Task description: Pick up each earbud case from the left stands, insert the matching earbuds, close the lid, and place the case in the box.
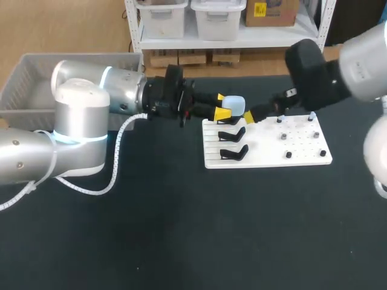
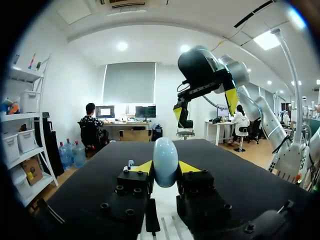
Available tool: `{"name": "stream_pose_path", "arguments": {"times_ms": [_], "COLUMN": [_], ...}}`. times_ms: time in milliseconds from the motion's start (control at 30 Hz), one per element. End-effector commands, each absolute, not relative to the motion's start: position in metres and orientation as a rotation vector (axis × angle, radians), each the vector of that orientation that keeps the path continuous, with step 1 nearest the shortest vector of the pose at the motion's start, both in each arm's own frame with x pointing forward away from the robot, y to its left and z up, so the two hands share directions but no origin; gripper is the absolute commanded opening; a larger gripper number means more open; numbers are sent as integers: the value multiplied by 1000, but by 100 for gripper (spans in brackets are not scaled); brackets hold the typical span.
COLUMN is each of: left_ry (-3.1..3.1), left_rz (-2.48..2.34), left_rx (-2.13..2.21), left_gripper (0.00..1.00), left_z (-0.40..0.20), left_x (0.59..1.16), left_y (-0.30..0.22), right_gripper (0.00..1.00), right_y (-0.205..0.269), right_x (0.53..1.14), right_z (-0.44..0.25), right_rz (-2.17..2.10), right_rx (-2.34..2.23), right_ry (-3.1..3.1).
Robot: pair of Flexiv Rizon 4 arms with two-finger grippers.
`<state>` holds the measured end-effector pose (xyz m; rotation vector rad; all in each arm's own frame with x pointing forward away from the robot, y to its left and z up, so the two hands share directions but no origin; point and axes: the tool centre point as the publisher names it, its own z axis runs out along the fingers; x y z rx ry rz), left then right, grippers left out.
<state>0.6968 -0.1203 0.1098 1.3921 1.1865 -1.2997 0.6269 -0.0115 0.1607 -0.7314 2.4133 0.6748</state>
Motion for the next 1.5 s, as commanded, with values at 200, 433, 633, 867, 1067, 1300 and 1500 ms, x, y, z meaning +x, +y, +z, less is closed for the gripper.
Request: {"name": "stream_pose_path", "arguments": {"times_ms": [200, 433, 633, 867, 1067, 1300, 1500], "left_ry": [1186, 1186, 1186, 1186, 1186, 1186, 1186], "left_rz": [-1294, -1294, -1294, -1294, -1294, -1294, -1294], "left_rx": [1387, 1387, 1387, 1387, 1387, 1387, 1387], "left_gripper": [0, 0, 0, 0, 0, 0, 0], "left_z": [109, 109, 109, 109, 109, 109, 109], "left_x": [695, 695, 695, 695, 695, 695, 695], "left_y": [-120, -120, -120, -120, -120, -120, -120], "right_gripper": [100, 100, 100, 100, 100, 100, 100], "right_y": [6, 6, 7, 4, 1, -2, -3], "right_x": [651, 661, 665, 670, 675, 682, 684], "right_z": [142, 133, 126, 120, 116, 112, 113], "right_rz": [616, 617, 620, 612, 608, 606, 621], "right_rx": [-690, -648, -635, -599, -569, -545, -516], "right_ry": [2477, 2503, 2513, 2526, 2523, 2532, 2523]}}
